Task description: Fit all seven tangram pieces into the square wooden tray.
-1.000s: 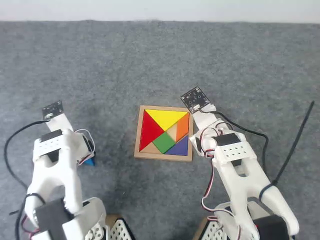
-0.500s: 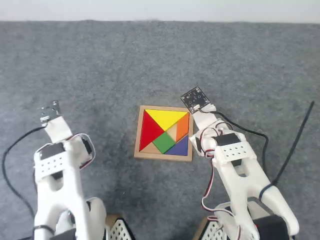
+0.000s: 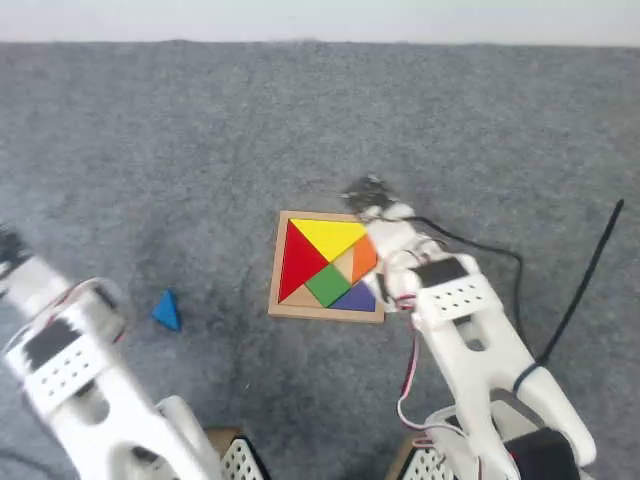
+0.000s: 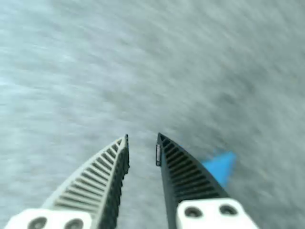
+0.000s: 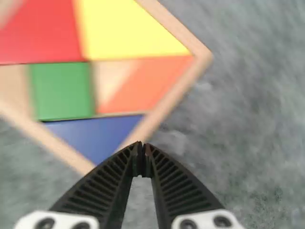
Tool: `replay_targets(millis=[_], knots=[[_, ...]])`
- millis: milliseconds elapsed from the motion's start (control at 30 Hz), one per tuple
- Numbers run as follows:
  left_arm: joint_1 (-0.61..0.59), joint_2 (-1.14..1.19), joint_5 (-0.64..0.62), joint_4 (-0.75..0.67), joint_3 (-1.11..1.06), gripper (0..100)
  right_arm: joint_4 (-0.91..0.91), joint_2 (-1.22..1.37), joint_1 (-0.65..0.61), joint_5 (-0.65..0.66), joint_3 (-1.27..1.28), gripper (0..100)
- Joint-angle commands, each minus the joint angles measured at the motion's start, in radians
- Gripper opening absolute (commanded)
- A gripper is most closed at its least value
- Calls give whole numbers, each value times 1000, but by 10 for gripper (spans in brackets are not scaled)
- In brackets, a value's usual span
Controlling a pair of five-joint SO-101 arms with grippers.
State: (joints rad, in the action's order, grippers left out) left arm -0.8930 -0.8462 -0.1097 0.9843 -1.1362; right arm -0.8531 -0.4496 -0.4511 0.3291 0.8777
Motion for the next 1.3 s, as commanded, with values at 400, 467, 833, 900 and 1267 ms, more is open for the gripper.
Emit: replay_targets(millis=[400, 467, 833, 900, 1267], knots=[[-304, -112, 41, 6, -1, 99, -76, 791, -567, -304, -930, 134], [-305, -114, 57, 2, -10, 99, -165, 944, -587, -388, -1148, 134], [-305, -114, 92, -80, -87, 99, -742, 1570, -621, -422, -2256, 245], [-305, -114, 117, -84, -97, 99, -792, 1652, -636, -473, -2384, 313], [-420, -114, 210, -48, -99, 98, -611, 1747, -730, -589, -2519, 299]])
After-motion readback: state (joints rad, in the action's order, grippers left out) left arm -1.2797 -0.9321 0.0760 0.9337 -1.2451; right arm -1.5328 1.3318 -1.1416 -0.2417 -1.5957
